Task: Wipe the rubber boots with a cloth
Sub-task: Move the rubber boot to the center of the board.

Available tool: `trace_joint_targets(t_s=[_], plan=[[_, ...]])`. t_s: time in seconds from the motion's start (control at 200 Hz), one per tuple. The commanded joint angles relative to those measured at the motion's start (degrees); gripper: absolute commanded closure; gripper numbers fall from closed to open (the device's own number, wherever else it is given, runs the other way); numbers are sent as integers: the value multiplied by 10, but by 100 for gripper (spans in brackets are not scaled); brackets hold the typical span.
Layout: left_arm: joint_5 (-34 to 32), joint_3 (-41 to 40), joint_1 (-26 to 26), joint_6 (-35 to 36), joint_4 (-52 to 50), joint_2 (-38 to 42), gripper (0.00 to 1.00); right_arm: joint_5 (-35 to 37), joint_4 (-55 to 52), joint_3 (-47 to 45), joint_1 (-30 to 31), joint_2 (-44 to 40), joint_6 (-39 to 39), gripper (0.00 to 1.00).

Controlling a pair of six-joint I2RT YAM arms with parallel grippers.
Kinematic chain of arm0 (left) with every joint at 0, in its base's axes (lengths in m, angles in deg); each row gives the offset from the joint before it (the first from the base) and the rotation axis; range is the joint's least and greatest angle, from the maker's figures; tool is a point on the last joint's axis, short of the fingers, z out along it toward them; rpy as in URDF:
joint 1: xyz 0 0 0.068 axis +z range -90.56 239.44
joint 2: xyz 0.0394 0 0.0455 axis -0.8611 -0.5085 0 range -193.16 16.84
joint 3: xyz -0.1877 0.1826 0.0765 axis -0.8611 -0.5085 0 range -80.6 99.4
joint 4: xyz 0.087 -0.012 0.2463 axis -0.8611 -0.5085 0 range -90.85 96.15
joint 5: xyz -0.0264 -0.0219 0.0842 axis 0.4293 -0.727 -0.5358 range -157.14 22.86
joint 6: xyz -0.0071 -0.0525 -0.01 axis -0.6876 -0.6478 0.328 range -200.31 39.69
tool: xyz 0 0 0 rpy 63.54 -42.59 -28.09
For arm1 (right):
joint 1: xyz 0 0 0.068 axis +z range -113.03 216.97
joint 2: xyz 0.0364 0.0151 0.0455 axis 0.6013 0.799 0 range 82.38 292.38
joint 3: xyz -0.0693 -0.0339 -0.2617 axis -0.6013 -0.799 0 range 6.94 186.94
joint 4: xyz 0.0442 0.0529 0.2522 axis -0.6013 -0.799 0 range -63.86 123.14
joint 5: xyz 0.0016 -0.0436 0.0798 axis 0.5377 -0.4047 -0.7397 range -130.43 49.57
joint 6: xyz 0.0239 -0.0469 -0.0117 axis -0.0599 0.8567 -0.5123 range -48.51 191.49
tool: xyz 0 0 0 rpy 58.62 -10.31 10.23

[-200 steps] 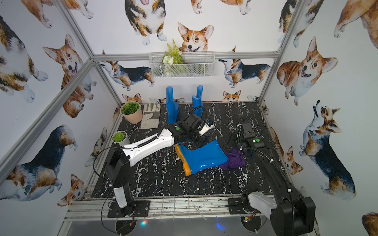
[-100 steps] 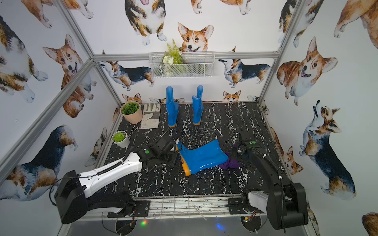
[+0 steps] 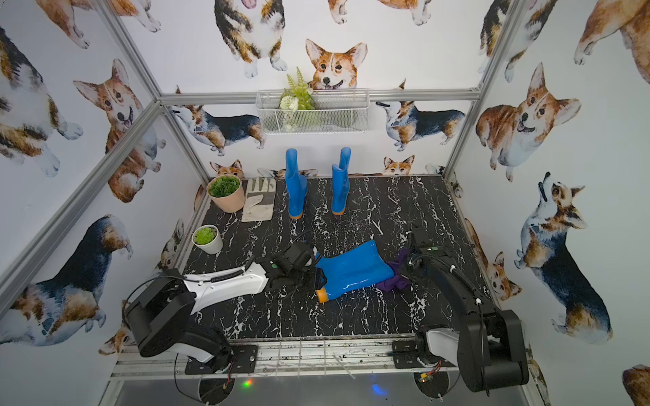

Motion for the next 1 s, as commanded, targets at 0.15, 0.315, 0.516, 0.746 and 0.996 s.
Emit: trace_joint_targets(t_s=[0.15, 0.315, 0.516, 0.746, 0.996], plan=[[-34, 10, 47, 43, -116, 9, 76, 0, -40, 15, -54, -40, 26, 100], [-54, -9, 99, 71, -171, 68, 98, -60, 5, 8, -54, -25, 26, 100], [-19, -46, 142, 77, -158, 107, 81, -115, 46, 11, -54, 48, 19, 72], [0, -53, 142, 73, -136, 120, 65, -120, 63, 23, -39, 133, 25, 5], [11, -47, 146, 77, -145, 119, 62, -65, 46, 71, 34, 236, 29, 0]])
